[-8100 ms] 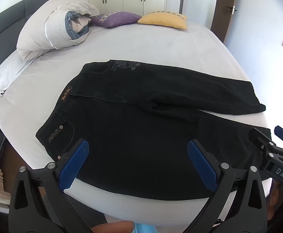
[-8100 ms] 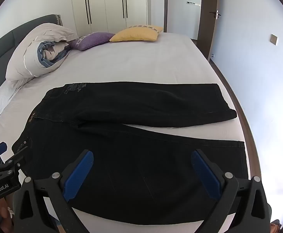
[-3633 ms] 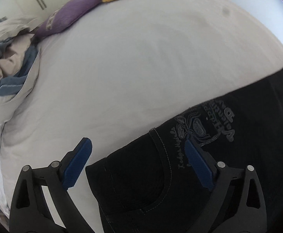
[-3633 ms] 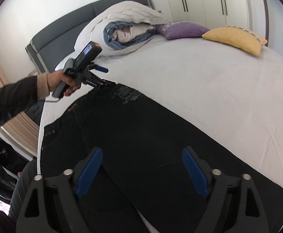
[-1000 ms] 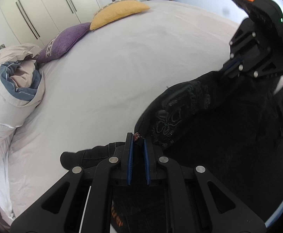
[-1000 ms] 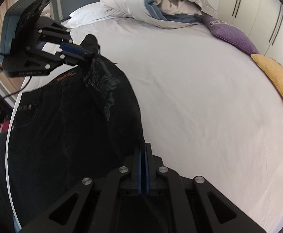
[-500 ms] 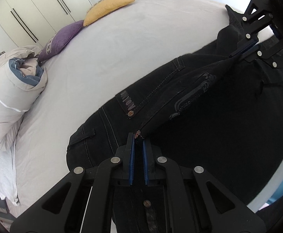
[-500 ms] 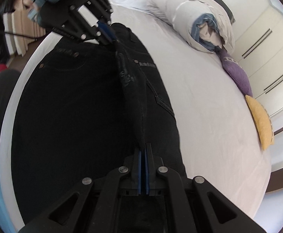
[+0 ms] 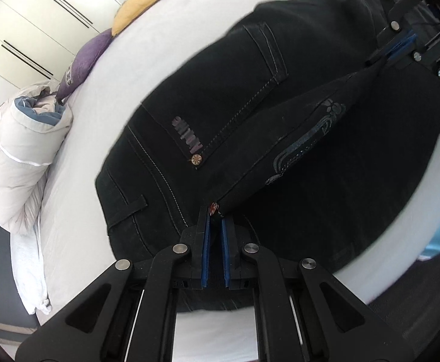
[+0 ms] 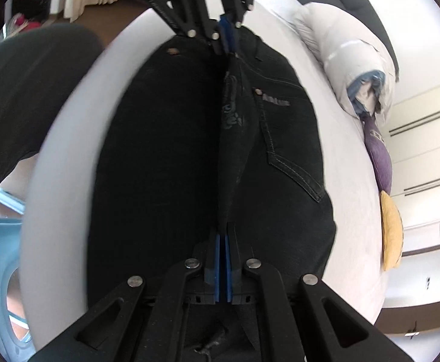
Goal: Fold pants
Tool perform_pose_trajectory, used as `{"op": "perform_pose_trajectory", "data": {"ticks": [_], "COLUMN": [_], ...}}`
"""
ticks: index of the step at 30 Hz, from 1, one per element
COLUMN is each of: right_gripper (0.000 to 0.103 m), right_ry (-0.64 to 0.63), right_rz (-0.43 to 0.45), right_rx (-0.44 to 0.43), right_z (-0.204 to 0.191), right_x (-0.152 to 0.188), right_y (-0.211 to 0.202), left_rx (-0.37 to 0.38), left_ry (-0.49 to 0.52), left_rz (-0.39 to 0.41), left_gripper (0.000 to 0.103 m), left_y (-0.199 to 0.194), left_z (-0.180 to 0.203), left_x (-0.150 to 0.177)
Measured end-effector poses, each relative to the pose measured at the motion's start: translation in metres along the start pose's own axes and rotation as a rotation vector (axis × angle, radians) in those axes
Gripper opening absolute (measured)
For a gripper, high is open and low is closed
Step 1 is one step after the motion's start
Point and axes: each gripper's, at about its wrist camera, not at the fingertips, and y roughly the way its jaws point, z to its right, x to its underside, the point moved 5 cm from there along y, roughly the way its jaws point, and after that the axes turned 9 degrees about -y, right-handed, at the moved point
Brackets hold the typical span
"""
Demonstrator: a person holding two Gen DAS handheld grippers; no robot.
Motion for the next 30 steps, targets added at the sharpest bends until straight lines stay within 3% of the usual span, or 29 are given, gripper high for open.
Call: {"op": "perform_pose_trajectory", "data": {"ticks": [12,24,30], "right_gripper": [0.003,0.003,0.003], "right_ry": [-0.165,-0.224,-0.246], "right_rz": [-0.031,-0.034,-0.038], "right_rx": [0.061,0.087,0.1], "right_z": [-0.025,-0.046,-0.052], "right_x": [-0.009,-0.015,-0.013], "right_y": [0.008,-0.002,-0.007], "left_rx": [-0.029,-0.056,-0.052], "left_ry": [0.096,0.219,0.22], "left_rz": [-0.009,-0.026,-0.026], "left_gripper": [0.005,0.005,0.005], "left_y": [-0.006,-0.009,-0.011], "left_z": [0.028,0.047,0.048], "left_x": [0.054,0.075,0.08]}}
